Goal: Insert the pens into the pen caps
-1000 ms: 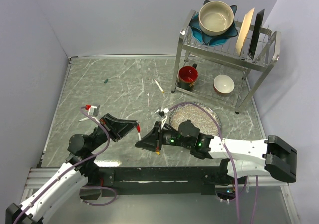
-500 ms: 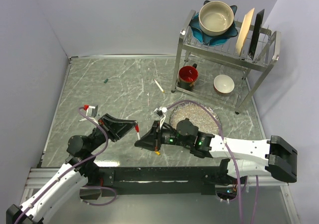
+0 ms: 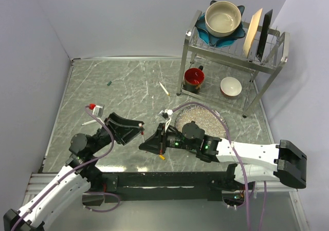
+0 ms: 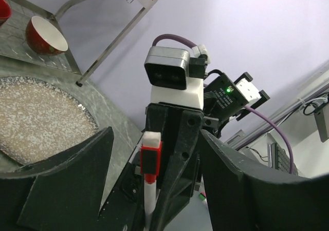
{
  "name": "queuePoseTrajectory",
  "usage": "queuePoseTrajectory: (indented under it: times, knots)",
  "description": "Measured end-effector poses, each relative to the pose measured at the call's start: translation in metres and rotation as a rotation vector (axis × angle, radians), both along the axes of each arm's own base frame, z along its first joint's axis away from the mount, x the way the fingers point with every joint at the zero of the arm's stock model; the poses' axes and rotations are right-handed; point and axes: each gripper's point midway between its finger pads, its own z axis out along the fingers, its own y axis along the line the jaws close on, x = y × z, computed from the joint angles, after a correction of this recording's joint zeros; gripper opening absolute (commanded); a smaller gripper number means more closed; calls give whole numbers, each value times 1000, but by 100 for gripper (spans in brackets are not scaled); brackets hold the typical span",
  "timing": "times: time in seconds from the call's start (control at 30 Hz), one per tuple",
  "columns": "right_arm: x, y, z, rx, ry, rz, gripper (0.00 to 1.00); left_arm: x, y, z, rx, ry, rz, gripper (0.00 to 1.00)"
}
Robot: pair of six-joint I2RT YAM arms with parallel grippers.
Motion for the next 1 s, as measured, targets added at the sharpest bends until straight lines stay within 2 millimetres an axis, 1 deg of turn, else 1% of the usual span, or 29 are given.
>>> queuePoseTrajectory:
  times: [0.1, 0.13, 0.17, 0.2, 0.27, 0.3, 0.33, 0.4, 0.53, 0.63, 0.77, 0.9, 1.0]
  knots:
    - [-1, 0, 0, 0, 0, 4, 0, 2, -1, -3, 13, 5, 3, 66]
    - [-1, 0, 0, 0, 0, 6, 0, 3, -2, -4, 18, 7, 4, 59]
    - [-1, 0, 0, 0, 0, 7, 0, 3, -2, -6, 24, 6, 7, 54]
    - [-1, 0, 0, 0, 0, 7, 0, 4, -2, -6, 26, 5, 8, 42]
    - [-1, 0, 0, 0, 0, 7, 0, 4, -2, -6, 28, 5, 7, 26]
    - [-1, 0, 0, 0, 0, 7, 0, 3, -2, -7, 28, 4, 7, 6]
    - [-1, 0, 0, 0, 0, 6, 0, 3, -2, -6, 28, 3, 5, 1]
    - [0, 0, -1, -6, 6, 0, 0, 2, -2, -5, 26, -3, -1, 1]
    - [7, 0, 4, -12, 17, -20, 0, 4, -1, -1, -14, -1, 7, 1]
    - [15, -3, 6, -27, 23, -26, 0, 10, -1, -1, -41, 12, 21, 1]
    - [28, -11, 5, -50, 42, -13, 0, 22, -4, -6, -52, 36, 41, 1]
    - [34, -17, 4, -84, 50, 9, 0, 28, -4, -11, -98, 59, 46, 1]
    - [37, -19, 6, -111, 45, 22, 0, 31, -4, -8, -139, 55, 65, 1]
